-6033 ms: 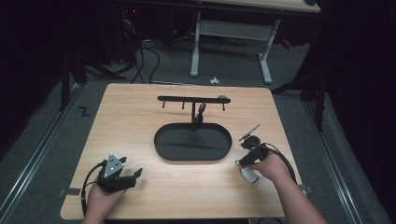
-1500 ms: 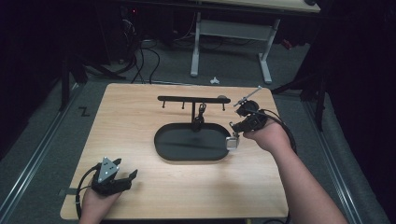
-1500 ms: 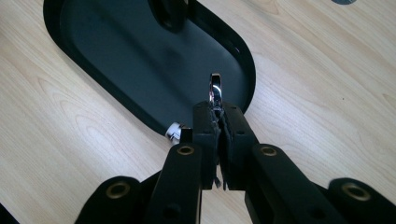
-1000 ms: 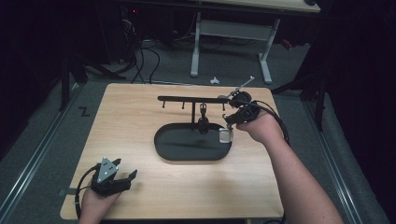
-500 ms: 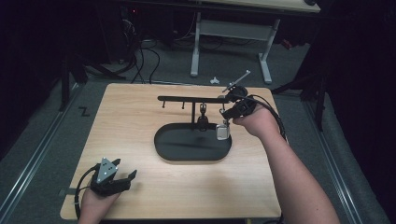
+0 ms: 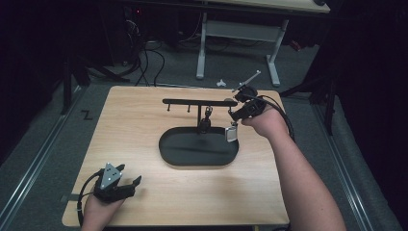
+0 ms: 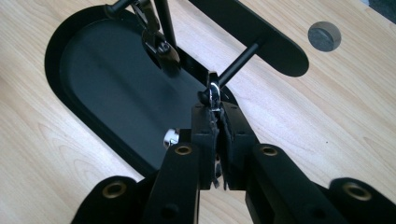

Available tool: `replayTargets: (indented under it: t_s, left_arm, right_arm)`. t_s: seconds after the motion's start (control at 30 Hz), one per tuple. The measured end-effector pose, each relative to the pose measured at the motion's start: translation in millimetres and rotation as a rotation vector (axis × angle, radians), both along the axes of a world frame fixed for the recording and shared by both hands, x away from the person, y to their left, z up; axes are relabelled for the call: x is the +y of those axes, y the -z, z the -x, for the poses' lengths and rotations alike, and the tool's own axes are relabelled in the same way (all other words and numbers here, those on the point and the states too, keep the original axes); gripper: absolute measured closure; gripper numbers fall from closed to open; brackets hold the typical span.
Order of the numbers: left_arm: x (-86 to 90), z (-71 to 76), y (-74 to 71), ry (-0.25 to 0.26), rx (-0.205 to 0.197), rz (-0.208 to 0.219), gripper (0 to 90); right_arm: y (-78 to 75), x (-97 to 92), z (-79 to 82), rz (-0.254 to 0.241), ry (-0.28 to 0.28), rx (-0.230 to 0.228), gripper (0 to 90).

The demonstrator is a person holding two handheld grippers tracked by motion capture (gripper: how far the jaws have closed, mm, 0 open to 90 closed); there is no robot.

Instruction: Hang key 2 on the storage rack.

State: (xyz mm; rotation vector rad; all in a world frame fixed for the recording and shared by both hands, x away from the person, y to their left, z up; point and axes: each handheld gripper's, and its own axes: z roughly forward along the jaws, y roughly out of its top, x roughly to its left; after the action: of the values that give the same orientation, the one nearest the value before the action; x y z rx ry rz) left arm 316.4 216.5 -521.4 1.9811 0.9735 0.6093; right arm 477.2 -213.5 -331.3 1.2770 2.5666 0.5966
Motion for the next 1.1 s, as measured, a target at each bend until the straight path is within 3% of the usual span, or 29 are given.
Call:
replayTargets:
  t_s: [0.23, 0.53, 0.97, 1.0, 1.1]
  left_arm:
    - [0.7, 0.0, 0.6, -0.004, -0.002, 0.009, 24.6]
    - [-0.9, -0.3, 1.5, 0.001, 0.008, 0.002, 24.6]
    - [-6.7, -0.1, 2.5, 0.006, 0.009, 0.004, 24.1]
    - [-8.0, -0.3, 2.4, 0.011, 0.012, -0.002, 24.1]
    - [-9.1, -0.8, 3.0, 0.012, 0.019, -0.005, 24.3]
  right_arm:
    - [5.7, -6.6, -3.5, 0.003, 0.038, -0.027, 83.3]
    - [16.4, -5.3, -3.9, 0.008, 0.037, -0.020, 79.7]
    - [37.4, -13.2, 7.7, 0.011, 0.060, -0.014, 59.7]
    - [39.9, -13.6, 10.4, 0.007, 0.046, -0.031, 54.1]
    - [42.1, -13.6, 13.0, 0.012, 0.043, -0.036, 50.1]
